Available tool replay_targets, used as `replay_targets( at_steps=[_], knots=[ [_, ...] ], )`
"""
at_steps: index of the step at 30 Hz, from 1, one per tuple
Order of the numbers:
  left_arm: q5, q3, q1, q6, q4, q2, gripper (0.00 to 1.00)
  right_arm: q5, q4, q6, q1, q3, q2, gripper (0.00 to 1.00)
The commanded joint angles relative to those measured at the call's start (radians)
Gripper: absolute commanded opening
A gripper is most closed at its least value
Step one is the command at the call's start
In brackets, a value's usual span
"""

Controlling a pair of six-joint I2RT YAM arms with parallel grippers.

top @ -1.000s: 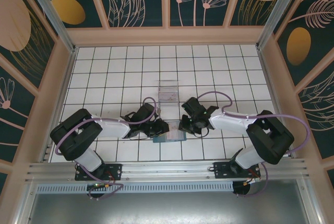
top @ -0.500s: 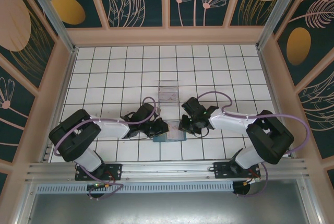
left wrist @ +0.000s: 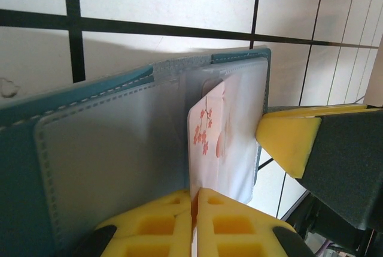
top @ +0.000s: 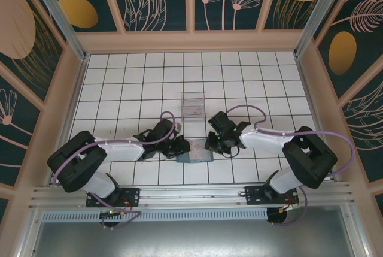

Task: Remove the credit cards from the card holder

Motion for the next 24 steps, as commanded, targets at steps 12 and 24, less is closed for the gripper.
replay_targets(
  at_steps=[12, 24],
  knots=[
    [-0.049, 0.026, 0.008, 0.136, -0.211, -0.1, 0.04, 0.033, -0.045, -0.008, 0.013, 0.012, 0.03, 0.18],
    [-0.1, 0.139, 0.008, 0.305, -0.402, -0.178, 0.03, 0.033, -0.057, -0.018, 0.016, 0.035, 0.033, 0.18]
  ],
)
